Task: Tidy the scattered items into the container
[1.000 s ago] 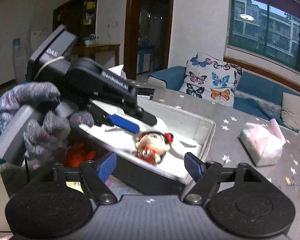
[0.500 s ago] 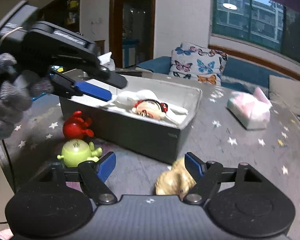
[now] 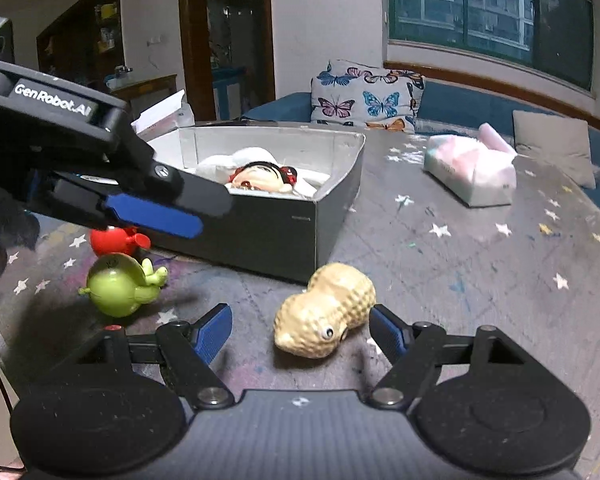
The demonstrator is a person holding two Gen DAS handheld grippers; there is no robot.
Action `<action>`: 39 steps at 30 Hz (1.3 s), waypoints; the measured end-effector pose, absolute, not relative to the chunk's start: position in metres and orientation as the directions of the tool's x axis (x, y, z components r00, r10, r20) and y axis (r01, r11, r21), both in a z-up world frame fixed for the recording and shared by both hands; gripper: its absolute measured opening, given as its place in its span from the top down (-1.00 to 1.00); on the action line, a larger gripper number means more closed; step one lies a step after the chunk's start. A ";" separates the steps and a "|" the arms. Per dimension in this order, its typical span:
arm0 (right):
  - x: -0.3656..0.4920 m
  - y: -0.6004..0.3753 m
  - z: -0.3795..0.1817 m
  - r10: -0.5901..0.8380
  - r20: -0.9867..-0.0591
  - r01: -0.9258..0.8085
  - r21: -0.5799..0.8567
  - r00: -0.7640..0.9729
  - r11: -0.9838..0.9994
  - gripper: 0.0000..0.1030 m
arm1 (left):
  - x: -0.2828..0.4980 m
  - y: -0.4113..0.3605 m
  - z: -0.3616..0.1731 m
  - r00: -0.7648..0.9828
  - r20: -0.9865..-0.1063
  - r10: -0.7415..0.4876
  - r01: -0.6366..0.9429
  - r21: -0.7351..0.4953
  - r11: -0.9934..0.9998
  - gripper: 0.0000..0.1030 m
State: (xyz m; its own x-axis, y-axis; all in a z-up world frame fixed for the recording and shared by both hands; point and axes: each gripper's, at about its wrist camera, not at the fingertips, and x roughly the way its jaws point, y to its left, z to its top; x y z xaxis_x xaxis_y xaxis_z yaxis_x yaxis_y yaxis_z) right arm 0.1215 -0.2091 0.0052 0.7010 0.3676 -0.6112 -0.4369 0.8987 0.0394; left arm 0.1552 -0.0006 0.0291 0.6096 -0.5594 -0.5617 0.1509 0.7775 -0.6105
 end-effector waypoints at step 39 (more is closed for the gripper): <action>0.132 -0.219 -0.008 0.399 -0.608 -0.426 0.110 0.686 0.898 -0.06 | 0.181 -0.046 0.000 0.489 -0.625 -0.609 0.197 -0.601 0.775 0.46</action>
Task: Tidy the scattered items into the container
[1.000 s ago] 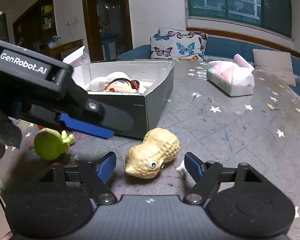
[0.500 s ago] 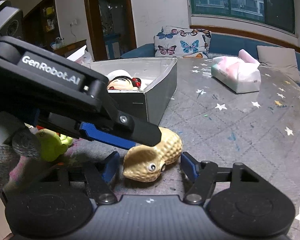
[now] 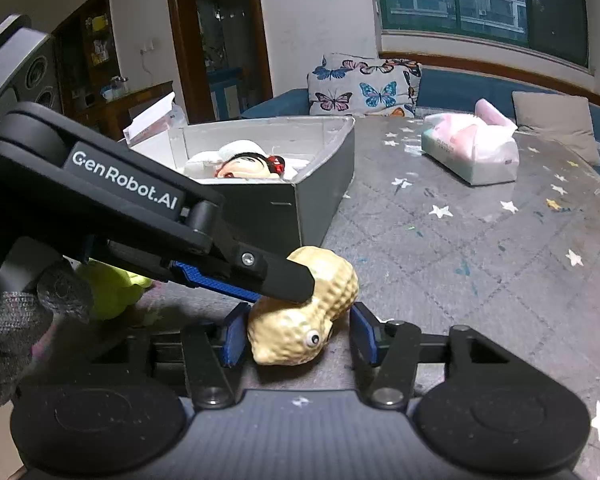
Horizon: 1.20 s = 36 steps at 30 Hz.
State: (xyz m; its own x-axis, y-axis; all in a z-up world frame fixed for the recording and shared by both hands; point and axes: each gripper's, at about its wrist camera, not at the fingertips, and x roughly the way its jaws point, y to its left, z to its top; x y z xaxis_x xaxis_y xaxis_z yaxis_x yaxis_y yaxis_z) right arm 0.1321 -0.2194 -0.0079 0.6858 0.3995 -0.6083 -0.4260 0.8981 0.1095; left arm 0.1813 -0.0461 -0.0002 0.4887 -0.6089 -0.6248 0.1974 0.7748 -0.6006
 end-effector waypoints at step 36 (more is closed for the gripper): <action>0.243 -0.067 0.057 0.529 -0.607 -0.685 -0.036 0.593 0.728 -0.06 | 0.243 0.111 0.039 0.696 -0.506 -0.509 0.002 -0.708 0.707 0.48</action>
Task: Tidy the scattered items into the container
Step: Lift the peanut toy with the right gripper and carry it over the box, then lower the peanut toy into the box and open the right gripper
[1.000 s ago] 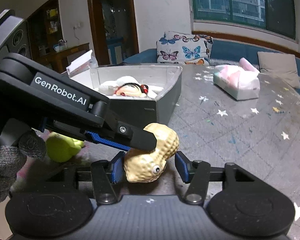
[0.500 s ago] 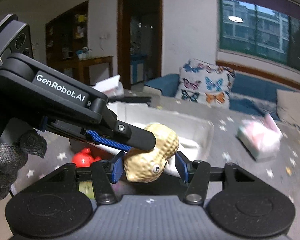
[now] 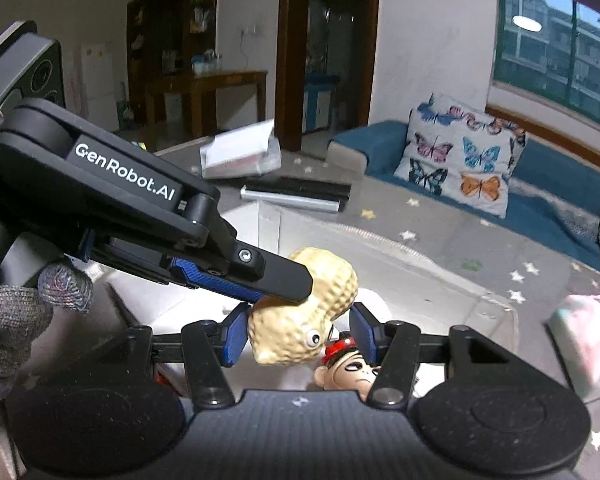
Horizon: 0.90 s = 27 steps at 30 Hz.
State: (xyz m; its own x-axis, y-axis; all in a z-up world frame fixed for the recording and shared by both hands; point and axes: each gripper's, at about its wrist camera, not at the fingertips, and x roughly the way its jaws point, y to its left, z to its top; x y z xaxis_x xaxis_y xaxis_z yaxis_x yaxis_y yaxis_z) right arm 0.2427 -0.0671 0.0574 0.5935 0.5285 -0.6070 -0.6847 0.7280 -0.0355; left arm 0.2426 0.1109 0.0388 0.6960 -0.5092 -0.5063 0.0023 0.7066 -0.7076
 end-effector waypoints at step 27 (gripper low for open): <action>0.269 -0.028 0.029 0.475 -0.694 -0.701 -0.060 0.541 0.710 -0.07 | 0.258 0.132 0.001 0.684 -0.524 -0.507 -0.061 -0.735 0.676 0.45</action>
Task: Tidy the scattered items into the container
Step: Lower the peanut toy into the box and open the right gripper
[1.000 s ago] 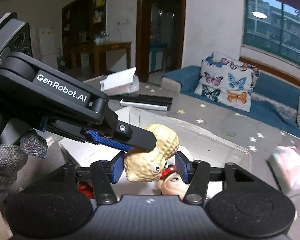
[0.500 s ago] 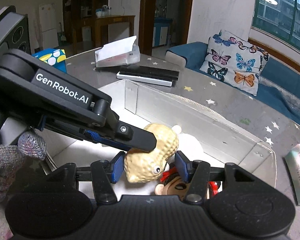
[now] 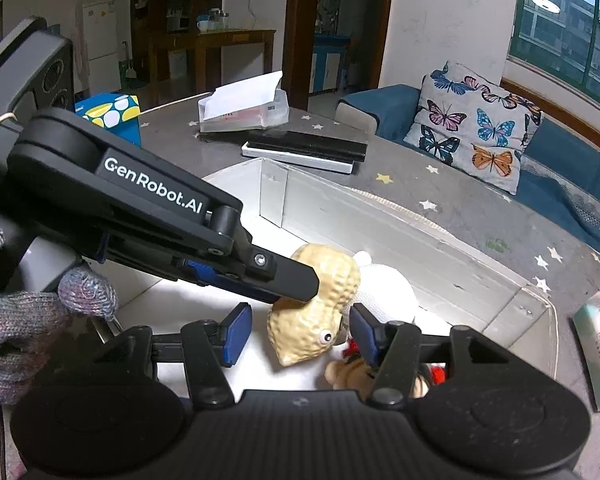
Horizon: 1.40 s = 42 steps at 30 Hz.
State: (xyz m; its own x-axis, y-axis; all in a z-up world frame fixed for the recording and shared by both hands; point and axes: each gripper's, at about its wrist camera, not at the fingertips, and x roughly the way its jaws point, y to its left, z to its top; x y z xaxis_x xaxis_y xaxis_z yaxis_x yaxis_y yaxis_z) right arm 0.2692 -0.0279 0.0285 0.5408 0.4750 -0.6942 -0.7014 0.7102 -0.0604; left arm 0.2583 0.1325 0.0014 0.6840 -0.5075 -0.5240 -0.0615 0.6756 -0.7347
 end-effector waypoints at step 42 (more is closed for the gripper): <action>0.175 -0.103 0.070 0.555 -0.522 -0.675 -0.054 0.647 0.736 -0.50 | 0.217 0.100 0.035 0.702 -0.538 -0.467 0.024 -0.637 0.770 0.42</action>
